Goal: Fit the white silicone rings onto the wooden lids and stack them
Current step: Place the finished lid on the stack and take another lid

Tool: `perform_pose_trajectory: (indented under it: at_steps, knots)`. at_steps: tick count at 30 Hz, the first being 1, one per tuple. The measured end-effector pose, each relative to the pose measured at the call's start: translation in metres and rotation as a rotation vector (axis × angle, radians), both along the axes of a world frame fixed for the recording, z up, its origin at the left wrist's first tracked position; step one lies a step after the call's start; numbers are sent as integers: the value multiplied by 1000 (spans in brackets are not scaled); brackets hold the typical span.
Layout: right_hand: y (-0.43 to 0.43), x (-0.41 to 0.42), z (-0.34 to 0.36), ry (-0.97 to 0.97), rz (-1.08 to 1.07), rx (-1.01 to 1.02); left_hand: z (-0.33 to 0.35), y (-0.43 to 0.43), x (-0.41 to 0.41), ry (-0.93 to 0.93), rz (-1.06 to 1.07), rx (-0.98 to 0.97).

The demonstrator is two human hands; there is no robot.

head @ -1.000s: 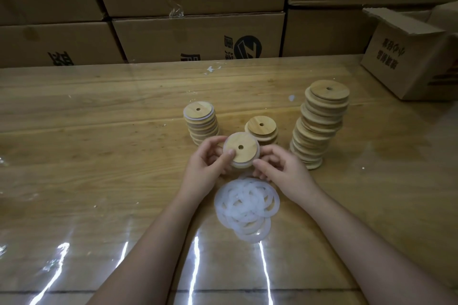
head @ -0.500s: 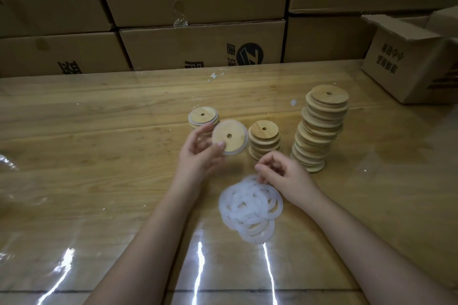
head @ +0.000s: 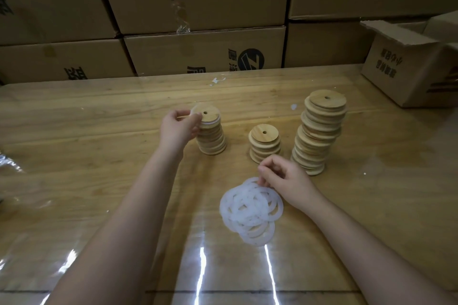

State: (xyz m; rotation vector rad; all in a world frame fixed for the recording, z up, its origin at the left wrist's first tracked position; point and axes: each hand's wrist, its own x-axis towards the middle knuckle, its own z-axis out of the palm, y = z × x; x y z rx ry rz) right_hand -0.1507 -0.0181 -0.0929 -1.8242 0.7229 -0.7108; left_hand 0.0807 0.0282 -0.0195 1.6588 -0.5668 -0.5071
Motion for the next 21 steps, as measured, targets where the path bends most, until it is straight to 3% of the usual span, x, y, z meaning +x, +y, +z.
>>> perform_pose_trajectory:
  at_steps: [6, 9, 12, 21]
  knots:
    - [0, 0, 0, 5, -2, -2, -9, -5, 3, -261, 115, 121]
    - [1, 0, 1, 8, 0, -6, -10, -7, 0, -487, -12, 130]
    - [2, -1, 2, 8, 1, -11, -11, -13, -4, -666, -144, 294]
    - [2, 0, 3, 19, 8, -7, -9, -21, -6, -650, -109, 348]
